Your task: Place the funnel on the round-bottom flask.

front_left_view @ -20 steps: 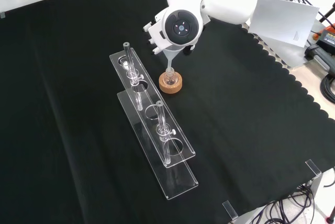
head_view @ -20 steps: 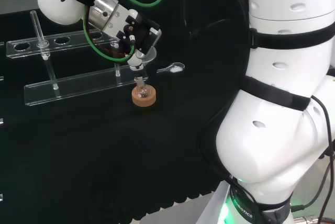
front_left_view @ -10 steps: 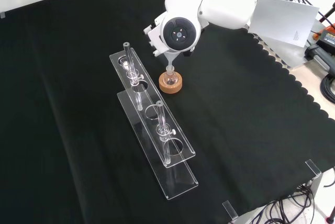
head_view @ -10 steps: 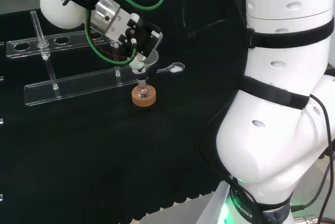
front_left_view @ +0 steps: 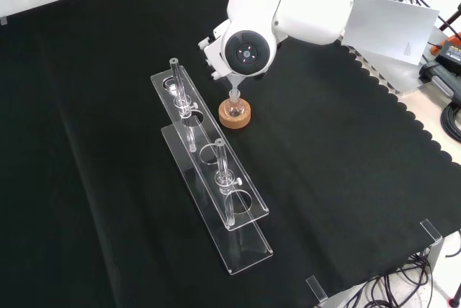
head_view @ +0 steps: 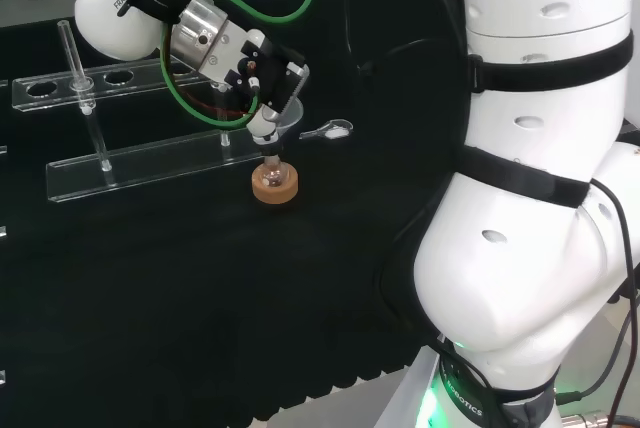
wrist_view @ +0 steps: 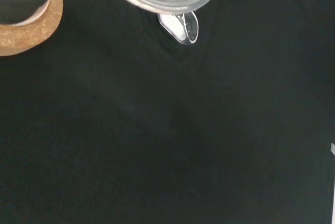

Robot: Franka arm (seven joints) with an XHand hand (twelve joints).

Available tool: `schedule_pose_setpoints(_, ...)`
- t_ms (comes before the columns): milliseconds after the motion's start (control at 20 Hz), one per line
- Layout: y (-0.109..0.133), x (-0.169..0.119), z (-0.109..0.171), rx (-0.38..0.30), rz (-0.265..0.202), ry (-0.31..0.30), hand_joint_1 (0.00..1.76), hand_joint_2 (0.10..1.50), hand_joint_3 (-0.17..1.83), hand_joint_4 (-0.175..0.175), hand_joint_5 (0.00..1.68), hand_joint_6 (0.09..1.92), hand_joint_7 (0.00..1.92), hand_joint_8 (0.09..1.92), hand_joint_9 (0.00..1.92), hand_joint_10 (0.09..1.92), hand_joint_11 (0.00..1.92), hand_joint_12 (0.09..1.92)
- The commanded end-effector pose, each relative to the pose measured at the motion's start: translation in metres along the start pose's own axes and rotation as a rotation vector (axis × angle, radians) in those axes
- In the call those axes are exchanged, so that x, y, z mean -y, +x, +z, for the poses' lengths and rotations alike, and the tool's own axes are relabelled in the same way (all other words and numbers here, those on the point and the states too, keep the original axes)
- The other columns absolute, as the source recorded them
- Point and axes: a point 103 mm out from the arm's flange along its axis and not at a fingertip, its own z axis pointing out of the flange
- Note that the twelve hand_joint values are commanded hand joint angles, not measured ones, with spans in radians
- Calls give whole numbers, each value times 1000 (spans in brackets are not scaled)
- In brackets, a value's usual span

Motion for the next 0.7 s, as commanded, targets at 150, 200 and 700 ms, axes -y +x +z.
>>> schedule_pose_setpoints(150,5,-5,4,18,0,4,990,1137,2,175,919,1098,1098,646,1440,176,819,1115)
schedule_pose_setpoints(200,5,-5,3,18,0,5,990,1137,2,175,919,1099,1097,646,1440,176,818,1115)
schedule_pose_setpoints(700,8,-15,12,-4,-16,12,910,1111,-22,59,827,940,1042,662,1423,166,817,1105)
